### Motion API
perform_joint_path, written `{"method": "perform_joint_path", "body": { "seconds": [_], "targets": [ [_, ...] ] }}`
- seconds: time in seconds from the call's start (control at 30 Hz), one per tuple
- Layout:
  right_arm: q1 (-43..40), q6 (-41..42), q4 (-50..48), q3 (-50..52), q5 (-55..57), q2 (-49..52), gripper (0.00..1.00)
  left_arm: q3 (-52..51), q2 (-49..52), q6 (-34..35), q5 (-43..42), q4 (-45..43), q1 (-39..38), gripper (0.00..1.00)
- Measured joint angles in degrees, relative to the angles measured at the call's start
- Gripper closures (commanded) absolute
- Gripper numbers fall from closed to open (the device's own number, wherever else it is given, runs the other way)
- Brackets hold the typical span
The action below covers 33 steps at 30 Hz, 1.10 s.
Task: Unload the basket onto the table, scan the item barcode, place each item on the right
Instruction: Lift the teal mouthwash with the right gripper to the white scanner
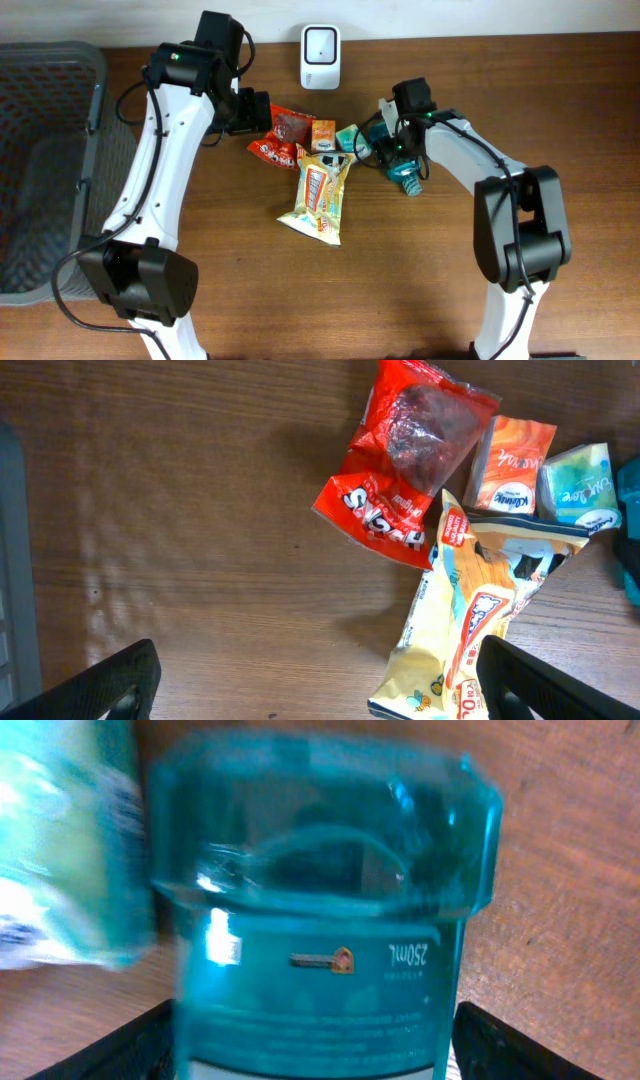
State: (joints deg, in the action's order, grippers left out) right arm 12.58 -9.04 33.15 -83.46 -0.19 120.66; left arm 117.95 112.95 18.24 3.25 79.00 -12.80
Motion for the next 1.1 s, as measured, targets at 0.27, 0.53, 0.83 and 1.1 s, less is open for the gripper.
{"method": "perform_joint_path", "body": {
  "seconds": [0.27, 0.53, 0.83, 1.1],
  "targets": [
    [0.0, 5.0, -1.6, -0.8, 1.3, 0.4, 0.58, 0.0, 0.0, 0.0, 0.0, 0.0, 0.0, 0.01],
    [-0.1, 9.4, -1.8, -11.4, -3.1, 1.6, 0.42, 0.0, 0.0, 0.0, 0.0, 0.0, 0.0, 0.01],
    [-0.1, 4.6, -2.3, -12.2, -2.7, 5.2, 0.16, 0.0, 0.0, 0.0, 0.0, 0.0, 0.0, 0.01],
    [-0.1, 0.2, -2.5, -12.2, -2.9, 9.0, 0.35, 0.0, 0.0, 0.0, 0.0, 0.0, 0.0, 0.01]
  ]
}}
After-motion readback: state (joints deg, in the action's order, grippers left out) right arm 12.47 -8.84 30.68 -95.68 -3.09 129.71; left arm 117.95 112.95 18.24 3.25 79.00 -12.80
